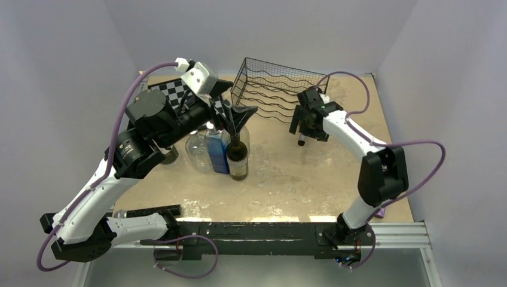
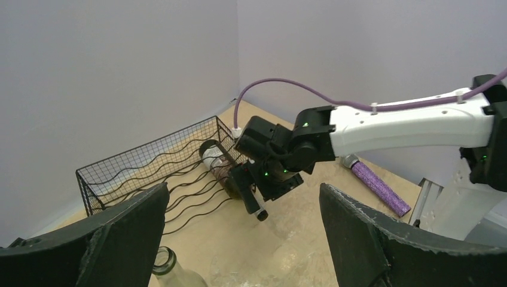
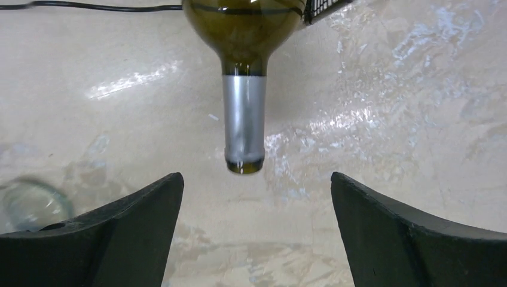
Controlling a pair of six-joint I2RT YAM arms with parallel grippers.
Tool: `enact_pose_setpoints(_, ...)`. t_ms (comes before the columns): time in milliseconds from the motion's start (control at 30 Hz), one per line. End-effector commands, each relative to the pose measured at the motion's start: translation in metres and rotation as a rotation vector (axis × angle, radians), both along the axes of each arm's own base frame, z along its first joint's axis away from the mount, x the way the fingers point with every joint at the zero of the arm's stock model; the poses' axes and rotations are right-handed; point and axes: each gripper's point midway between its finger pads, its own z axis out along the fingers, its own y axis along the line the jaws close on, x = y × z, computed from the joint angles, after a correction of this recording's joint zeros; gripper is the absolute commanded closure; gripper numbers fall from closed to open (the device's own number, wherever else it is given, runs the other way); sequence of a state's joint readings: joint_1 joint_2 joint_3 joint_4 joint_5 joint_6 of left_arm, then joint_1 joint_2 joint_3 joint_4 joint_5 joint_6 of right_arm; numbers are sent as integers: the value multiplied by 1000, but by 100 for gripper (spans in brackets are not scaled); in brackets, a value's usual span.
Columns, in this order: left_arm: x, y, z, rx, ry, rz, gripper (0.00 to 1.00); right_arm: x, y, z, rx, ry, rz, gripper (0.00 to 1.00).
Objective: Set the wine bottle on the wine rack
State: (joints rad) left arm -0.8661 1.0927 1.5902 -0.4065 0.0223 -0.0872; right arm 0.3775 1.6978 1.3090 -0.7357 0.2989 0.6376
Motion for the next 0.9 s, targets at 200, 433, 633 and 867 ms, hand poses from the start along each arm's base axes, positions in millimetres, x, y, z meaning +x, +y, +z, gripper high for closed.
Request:
enact_pose_setpoints(200, 6, 13, 10, 18, -55, 67, 1, -27, 42, 133, 263, -277, 352, 11)
enact_pose_setpoints(433, 8, 28, 17, 11, -78, 130, 1, -89, 123, 233, 580, -518, 912, 13)
enact_pose_setpoints(633, 6, 45, 26, -24, -95, 181, 1, -130, 181, 252, 575, -611, 1183, 12)
enact_pose_setpoints(867, 1, 76, 41, -41, -132, 274, 1, -135, 214, 247, 599, -551, 1227, 28)
